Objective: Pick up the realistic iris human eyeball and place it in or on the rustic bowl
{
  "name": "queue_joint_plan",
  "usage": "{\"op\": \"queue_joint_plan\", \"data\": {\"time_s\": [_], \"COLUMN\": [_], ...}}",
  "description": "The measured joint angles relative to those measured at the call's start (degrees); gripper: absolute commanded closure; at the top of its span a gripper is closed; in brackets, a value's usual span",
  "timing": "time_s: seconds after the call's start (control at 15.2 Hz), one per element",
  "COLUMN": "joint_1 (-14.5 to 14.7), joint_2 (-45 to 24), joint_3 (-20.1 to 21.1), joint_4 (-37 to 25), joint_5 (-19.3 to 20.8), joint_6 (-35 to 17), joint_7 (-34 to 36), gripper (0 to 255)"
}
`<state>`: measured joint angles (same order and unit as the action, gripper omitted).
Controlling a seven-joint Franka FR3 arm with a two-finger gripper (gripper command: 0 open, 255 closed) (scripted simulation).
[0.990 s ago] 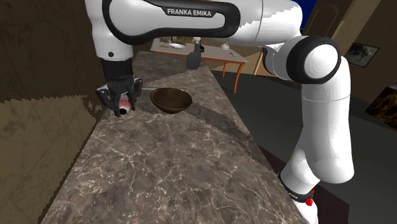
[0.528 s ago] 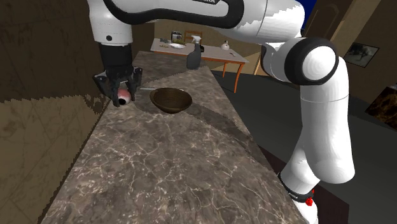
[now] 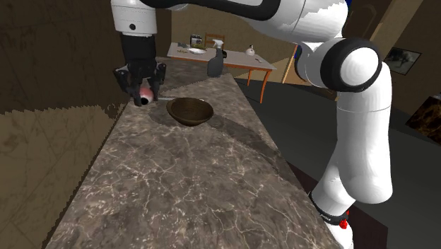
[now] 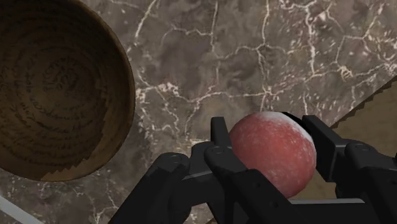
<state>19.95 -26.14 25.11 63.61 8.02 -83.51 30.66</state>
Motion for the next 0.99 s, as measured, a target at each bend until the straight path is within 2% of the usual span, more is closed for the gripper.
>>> {"op": "queue_joint_plan", "data": {"time_s": [0.59, 0.73, 0.86, 0.99], "joint_1": [-11.5, -13.0, -15.2, -16.1], "joint_2": [13.2, 13.5, 15.1, 16.3], "joint_3": [-2.6, -3.4, -4.6, -5.1], "joint_4": [18.8, 18.8, 20.6, 23.2], "joint_5": [-4.9, -5.0, -5.6, -5.9], "joint_6": [-6.3, -6.0, -6.3, -7.8], "joint_7": [-11.7, -14.1, -17.2, -18.6], "gripper": [255, 255, 255, 255]}}
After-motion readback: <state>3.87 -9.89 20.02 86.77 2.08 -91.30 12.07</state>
